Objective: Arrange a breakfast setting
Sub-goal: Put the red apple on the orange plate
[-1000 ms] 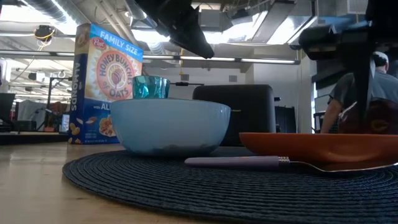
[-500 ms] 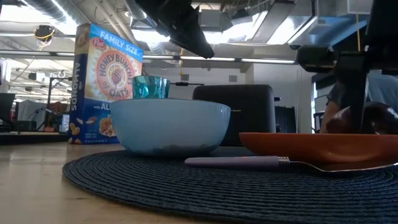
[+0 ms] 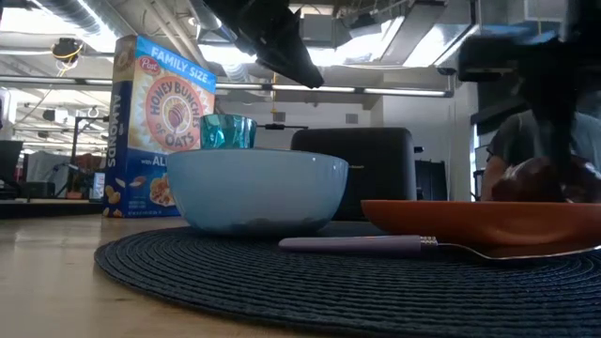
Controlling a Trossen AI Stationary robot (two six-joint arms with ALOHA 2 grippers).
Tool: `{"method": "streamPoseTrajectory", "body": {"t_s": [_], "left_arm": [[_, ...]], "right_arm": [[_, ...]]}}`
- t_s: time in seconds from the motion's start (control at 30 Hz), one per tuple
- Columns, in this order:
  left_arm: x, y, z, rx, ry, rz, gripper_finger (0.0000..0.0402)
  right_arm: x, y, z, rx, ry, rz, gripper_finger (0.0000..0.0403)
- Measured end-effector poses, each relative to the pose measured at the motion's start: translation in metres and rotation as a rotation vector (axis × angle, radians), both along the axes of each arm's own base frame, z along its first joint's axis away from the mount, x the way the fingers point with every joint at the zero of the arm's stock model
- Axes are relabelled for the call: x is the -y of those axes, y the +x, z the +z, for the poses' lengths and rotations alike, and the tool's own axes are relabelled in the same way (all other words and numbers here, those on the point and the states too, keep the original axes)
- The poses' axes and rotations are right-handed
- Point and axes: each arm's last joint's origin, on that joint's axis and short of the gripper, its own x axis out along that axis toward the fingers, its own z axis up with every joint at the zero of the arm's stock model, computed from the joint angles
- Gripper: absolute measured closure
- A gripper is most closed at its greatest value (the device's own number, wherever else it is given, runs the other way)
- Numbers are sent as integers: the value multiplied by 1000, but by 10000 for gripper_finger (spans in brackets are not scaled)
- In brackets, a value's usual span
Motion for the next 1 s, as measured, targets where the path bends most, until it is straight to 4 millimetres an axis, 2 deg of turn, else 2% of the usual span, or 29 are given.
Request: {"method": "streamPoseTrajectory", "body": {"t_s": [0.2,0.47,0.8,1.0], "left_arm": [[1,-1,0,-6,0,-2,255],[1,-1,-1,-6,0,0,255],[0,-1,0,-3,9,12,255],[0,-1,0,-2,9,13,255]], "right_arm": [[1,-11,-6,-62,-74,132,272],[0,-11,-6,-56,-99,203,273],[0,-11,-6,-59,-101,256,334],[-2,-10,-9,-66,-87,257,345]]}}
